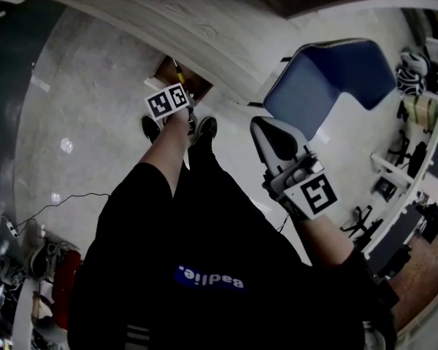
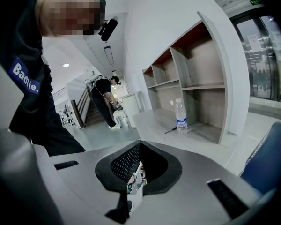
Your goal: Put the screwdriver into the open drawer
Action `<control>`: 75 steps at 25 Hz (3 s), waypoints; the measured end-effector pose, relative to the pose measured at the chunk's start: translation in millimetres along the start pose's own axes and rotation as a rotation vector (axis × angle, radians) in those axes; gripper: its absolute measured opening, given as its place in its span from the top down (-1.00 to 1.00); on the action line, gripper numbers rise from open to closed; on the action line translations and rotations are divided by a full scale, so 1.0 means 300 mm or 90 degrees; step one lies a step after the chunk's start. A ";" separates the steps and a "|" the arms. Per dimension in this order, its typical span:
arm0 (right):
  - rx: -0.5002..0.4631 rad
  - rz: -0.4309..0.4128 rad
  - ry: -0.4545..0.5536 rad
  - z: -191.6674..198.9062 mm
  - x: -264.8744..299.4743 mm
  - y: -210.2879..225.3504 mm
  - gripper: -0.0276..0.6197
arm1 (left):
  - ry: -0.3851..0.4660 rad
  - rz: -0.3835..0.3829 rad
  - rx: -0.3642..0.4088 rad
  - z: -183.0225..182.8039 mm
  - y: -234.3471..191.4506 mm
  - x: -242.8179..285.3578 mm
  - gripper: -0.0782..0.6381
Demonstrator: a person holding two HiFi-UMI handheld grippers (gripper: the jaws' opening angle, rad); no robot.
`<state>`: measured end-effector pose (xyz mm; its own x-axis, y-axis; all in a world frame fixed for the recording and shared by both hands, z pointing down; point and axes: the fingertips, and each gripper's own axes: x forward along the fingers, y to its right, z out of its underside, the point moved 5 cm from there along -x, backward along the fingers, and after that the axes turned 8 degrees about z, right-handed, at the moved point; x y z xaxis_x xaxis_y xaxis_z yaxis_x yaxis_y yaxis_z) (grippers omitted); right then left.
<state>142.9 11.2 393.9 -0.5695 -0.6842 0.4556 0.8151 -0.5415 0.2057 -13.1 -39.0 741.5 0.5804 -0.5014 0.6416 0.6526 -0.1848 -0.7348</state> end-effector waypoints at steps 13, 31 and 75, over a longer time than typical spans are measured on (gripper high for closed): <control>0.003 0.012 -0.016 0.005 -0.002 0.004 0.83 | 0.020 0.000 -0.051 -0.038 0.019 0.045 0.57; 0.016 0.036 -0.035 0.007 -0.001 0.016 0.83 | -0.037 0.002 -0.054 0.029 0.056 0.086 0.57; 0.023 0.081 -0.054 0.044 -0.029 0.034 0.82 | -0.011 0.028 -0.150 -0.047 -0.059 0.155 0.42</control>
<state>157.5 18.2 403.2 -0.4516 -0.7014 0.5515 0.8844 -0.4338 0.1723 -4.6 -70.9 781.0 0.6150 -0.4992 0.6104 0.4964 -0.3562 -0.7916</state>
